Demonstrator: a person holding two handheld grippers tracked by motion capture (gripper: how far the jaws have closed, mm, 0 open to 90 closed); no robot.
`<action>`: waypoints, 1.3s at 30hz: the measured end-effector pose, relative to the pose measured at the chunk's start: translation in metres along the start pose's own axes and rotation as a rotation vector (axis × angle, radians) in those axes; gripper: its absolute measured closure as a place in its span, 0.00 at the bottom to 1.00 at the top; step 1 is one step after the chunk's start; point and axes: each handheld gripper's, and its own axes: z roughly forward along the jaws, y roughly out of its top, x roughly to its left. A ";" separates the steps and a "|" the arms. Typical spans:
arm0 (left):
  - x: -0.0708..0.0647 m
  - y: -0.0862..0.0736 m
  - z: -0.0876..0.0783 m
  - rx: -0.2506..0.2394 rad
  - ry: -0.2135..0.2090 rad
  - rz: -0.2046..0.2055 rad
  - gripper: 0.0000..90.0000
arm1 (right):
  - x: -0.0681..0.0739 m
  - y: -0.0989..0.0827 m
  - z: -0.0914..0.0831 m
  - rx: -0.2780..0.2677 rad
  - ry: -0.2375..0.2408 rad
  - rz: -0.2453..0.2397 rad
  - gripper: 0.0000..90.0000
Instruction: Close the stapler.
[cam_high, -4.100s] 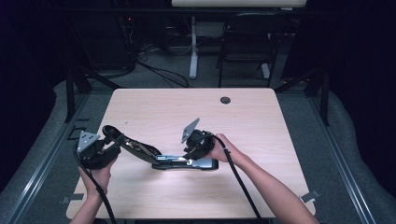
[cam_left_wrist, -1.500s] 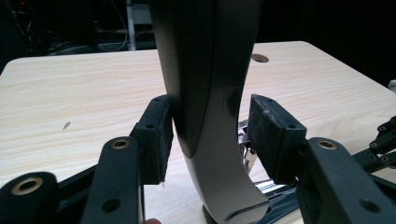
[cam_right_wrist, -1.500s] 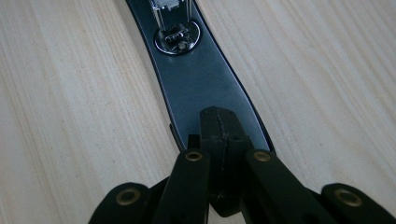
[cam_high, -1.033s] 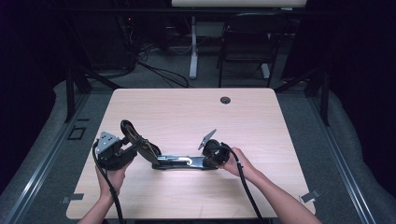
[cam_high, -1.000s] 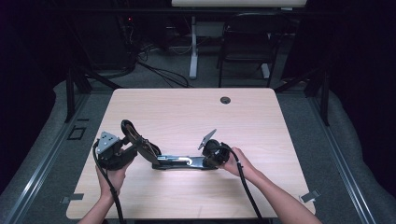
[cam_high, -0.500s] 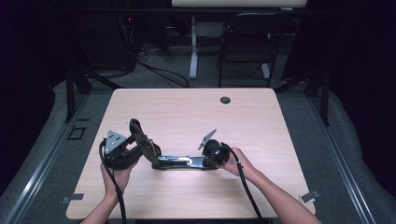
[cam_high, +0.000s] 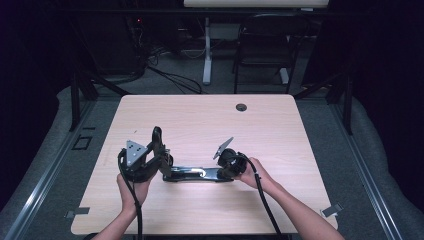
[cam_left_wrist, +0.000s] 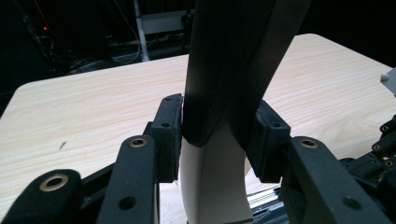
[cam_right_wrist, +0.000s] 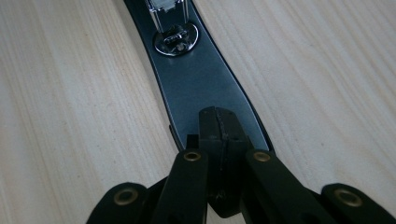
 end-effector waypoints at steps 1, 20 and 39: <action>-0.001 0.000 0.000 -0.002 0.003 0.001 0.67 | 0.000 0.000 0.000 -0.002 -0.002 -0.004 1.00; -0.015 0.000 0.005 -0.001 0.014 -0.002 0.65 | -0.006 0.003 -0.014 -0.037 -0.032 0.024 0.98; -0.034 0.001 0.014 0.015 0.016 0.031 0.60 | 0.012 0.049 -0.105 -0.357 -0.046 0.009 0.99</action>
